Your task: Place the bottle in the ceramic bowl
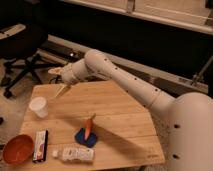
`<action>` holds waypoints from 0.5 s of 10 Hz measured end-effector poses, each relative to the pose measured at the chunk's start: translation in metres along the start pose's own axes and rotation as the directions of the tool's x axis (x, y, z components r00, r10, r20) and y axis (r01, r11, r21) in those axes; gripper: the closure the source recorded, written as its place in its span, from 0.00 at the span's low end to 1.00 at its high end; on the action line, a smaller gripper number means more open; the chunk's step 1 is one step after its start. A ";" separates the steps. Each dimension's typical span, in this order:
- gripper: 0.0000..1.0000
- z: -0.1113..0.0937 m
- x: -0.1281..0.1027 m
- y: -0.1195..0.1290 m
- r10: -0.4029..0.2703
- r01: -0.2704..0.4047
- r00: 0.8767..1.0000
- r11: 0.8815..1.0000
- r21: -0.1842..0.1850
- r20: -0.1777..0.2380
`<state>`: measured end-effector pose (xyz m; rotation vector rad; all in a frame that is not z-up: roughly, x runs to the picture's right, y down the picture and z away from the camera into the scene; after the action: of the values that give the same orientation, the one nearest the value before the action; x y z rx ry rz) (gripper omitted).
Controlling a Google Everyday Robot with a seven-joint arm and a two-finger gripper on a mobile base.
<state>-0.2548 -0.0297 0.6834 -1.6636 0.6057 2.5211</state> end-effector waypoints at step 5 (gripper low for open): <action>0.20 0.001 0.006 -0.008 -0.005 0.003 0.999 0.999 0.047 0.049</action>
<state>-0.2561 -0.0229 0.6762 -1.5816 0.6509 2.5159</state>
